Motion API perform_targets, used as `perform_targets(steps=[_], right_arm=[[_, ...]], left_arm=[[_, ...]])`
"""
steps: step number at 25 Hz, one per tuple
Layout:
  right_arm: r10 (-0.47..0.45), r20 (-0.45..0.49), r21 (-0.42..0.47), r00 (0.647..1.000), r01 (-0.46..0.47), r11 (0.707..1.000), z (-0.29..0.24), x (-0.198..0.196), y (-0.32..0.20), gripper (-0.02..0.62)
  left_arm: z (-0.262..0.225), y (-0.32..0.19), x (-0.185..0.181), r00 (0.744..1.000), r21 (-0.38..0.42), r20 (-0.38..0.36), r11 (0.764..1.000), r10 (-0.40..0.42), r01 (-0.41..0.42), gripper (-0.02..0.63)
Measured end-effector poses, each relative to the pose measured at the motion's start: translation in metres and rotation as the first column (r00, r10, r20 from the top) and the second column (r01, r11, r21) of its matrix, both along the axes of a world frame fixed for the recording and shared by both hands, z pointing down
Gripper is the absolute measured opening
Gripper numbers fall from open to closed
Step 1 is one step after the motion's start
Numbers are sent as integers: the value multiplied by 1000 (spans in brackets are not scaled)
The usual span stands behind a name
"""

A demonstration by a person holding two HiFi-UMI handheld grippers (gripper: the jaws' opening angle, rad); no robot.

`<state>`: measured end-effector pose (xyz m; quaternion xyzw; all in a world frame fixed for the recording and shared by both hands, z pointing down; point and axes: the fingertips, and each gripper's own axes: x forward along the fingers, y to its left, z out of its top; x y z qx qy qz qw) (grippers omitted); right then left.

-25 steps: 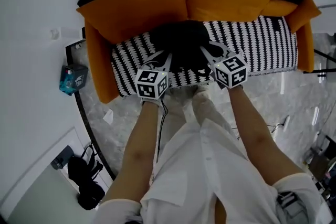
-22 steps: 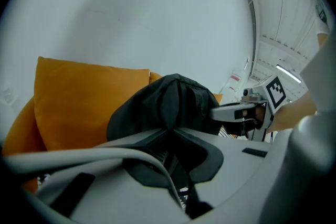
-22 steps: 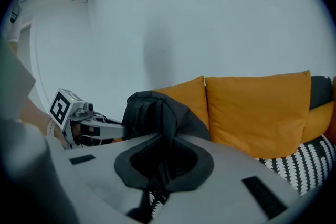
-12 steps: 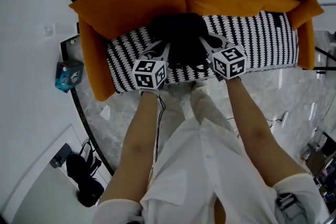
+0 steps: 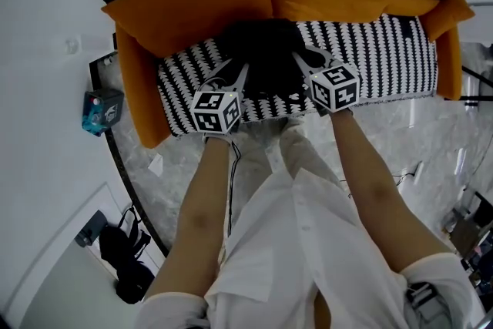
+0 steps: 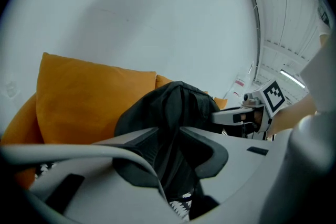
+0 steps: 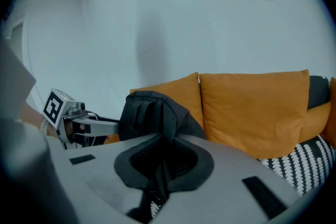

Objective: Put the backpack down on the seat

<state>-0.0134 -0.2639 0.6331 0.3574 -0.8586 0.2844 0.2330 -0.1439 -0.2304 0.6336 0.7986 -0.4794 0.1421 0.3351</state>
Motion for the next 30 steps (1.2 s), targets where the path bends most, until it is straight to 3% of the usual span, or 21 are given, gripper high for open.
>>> perform_targets(steps=[6,14,18,22,30], right_arm=[[4,-6,-7,1000,-4,1000,3,0,2,31],[-15,-65,-23,998,14,1000,7,4,10,37],[-20,-94,-41,995,16,999,10,7,16,61],[-29,-117,-56,993,22,998,6,11,23,130],[-36,-150,-19,988,33,999,-23,30,38,137]], left_arm=[[-29,23,-7,1000,49,10,999,6,-7,129],[-60,39,-14,999,92,-35,995,-37,40,129],[-74,42,-14,996,111,-71,991,-60,68,129],[-84,49,-14,992,115,-100,989,-83,94,129],[-90,60,-14,992,111,-94,990,-80,91,127]])
